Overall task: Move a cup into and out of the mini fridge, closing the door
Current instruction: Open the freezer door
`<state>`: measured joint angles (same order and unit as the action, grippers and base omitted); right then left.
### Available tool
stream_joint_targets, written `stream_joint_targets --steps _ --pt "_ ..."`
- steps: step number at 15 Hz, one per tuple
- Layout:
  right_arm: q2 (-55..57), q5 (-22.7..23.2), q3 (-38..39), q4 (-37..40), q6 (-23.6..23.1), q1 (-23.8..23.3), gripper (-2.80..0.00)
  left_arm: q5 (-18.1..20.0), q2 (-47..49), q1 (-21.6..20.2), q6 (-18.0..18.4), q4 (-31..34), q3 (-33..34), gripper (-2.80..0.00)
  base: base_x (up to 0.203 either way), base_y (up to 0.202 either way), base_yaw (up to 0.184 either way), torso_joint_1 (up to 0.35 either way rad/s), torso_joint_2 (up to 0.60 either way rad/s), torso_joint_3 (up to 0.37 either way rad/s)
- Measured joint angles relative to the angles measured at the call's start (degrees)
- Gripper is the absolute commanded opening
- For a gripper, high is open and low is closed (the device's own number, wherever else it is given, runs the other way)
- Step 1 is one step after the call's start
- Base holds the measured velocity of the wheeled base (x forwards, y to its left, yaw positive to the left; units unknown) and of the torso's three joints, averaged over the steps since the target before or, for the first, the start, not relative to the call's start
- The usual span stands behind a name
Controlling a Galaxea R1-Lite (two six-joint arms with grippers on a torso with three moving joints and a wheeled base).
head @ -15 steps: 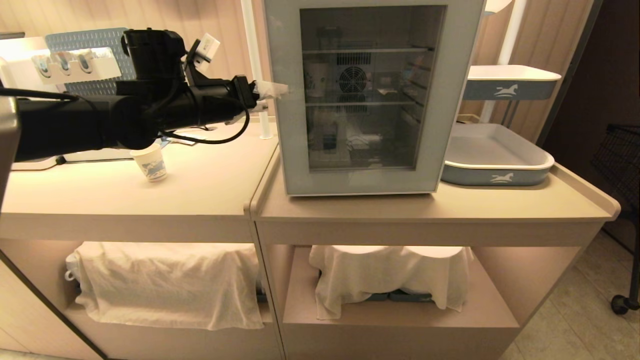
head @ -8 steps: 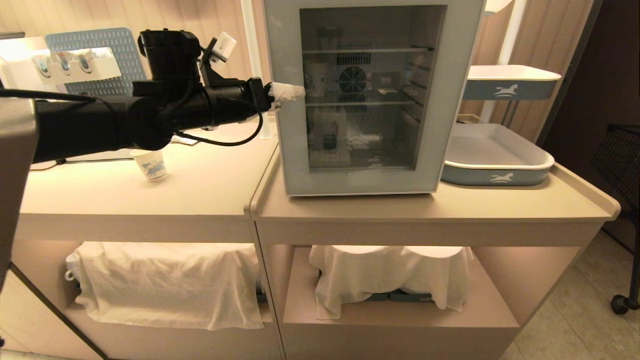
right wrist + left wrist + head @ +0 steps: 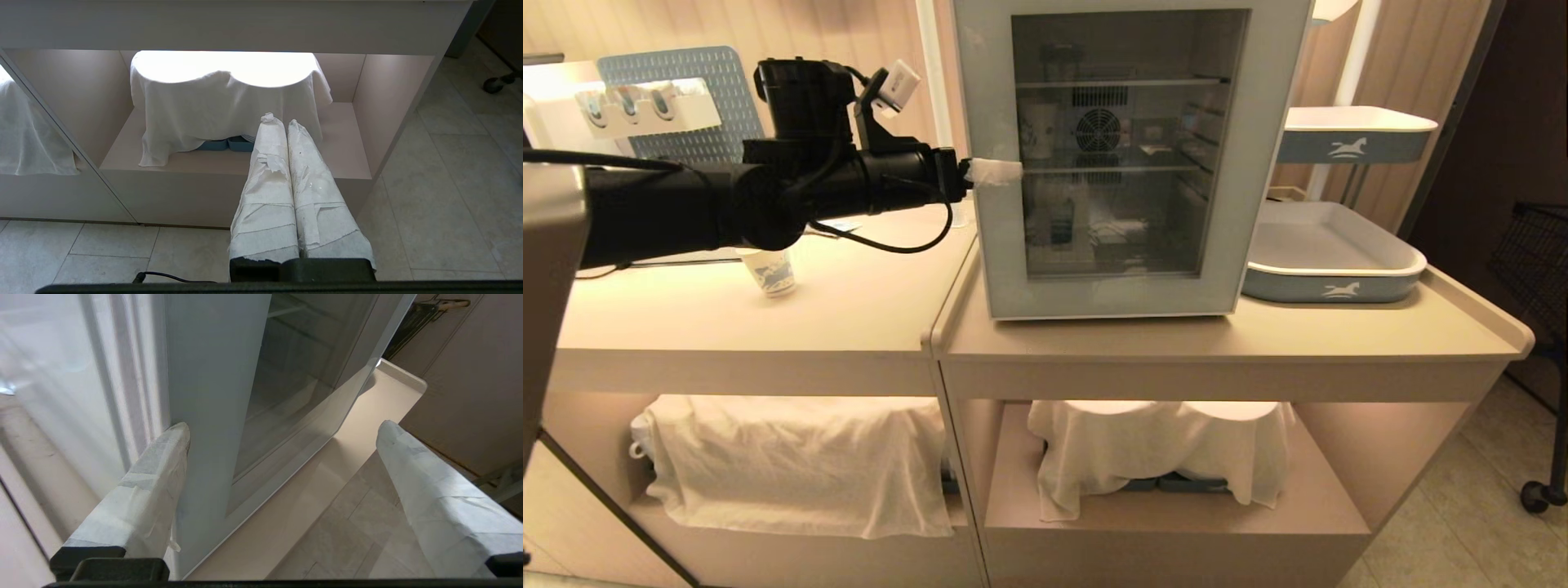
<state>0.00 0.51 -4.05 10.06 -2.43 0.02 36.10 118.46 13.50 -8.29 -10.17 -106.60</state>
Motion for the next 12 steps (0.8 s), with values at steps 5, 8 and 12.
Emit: stream_joint_targets --steps 5,8,12 --pt "0.0 -0.02 0.0 0.0 0.0 -0.07 -2.8 -0.22 -3.36 -0.83 0.13 -0.12 3.71 0.0 0.0 0.0 0.0 0.0 0.0 0.0" --pt "0.0 0.0 0.0 0.0 0.01 -0.02 -2.8 -0.11 -5.64 -1.52 1.63 -0.05 5.88 0.0 0.0 0.0 0.0 0.0 0.0 0.0" --pt "0.0 0.0 0.0 0.02 0.0 -0.02 -2.8 -0.36 -6.88 -1.94 1.65 -0.02 6.33 0.0 0.0 0.0 0.0 0.0 0.0 0.0"
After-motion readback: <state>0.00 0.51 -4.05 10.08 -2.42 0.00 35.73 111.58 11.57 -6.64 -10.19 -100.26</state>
